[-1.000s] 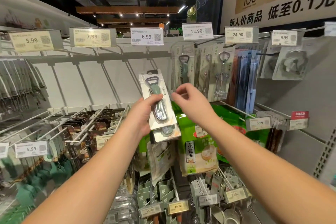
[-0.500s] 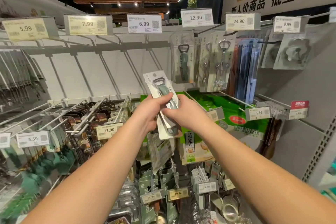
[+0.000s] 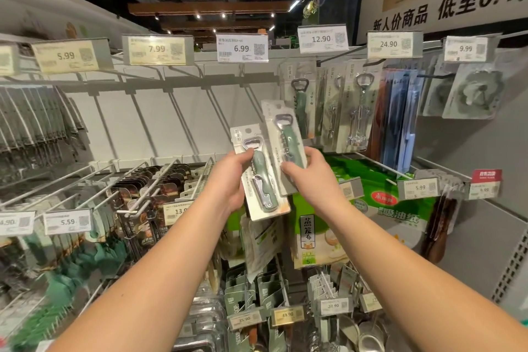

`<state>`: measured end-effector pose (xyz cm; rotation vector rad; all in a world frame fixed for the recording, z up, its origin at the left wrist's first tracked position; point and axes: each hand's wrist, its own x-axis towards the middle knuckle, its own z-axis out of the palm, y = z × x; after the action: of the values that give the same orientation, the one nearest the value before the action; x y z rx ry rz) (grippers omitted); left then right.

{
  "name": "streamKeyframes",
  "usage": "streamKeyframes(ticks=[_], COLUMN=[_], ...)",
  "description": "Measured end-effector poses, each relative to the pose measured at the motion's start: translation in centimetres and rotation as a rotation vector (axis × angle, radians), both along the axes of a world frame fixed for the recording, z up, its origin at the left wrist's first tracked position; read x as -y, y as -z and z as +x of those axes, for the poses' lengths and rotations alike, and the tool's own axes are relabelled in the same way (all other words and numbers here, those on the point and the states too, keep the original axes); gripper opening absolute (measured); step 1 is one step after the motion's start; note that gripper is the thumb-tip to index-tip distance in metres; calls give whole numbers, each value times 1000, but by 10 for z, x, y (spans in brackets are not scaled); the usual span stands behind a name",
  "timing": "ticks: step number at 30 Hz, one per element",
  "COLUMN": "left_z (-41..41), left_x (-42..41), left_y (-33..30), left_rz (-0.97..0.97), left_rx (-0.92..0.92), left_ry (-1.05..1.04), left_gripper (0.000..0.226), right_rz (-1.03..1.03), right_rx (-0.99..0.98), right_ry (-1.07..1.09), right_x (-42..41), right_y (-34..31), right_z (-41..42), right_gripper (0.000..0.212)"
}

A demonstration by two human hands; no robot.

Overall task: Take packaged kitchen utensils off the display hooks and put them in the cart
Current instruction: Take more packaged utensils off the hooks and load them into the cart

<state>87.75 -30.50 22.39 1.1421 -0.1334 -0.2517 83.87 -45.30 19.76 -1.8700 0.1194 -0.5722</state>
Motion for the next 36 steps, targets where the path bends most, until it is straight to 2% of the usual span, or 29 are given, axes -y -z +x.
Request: streamKeyframes(ticks=[8,17,24,28,36], left_z=[5,2,-5,-7,-11], left_x=[-5,-2,-2,-4,-6], left_y=[-15,-23,-27,-27,-27], left_rz=[-31,-59,-51,-49,-38], left_rx=[20,3,8,7,4], left_ry=[11,70,93,89,66], left_gripper=[18,18,17,16,17], right_rz=[13,-35,-150,-202,-335], right_rx=[202,304,261,170,71], right_ry=[163,205,247,303,411], right_x=[28,38,48,52,51], right_y=[-16,-38,-39,-37,-44], right_z=[2,7,28,43,71], right_gripper=[44,37,37,74,72])
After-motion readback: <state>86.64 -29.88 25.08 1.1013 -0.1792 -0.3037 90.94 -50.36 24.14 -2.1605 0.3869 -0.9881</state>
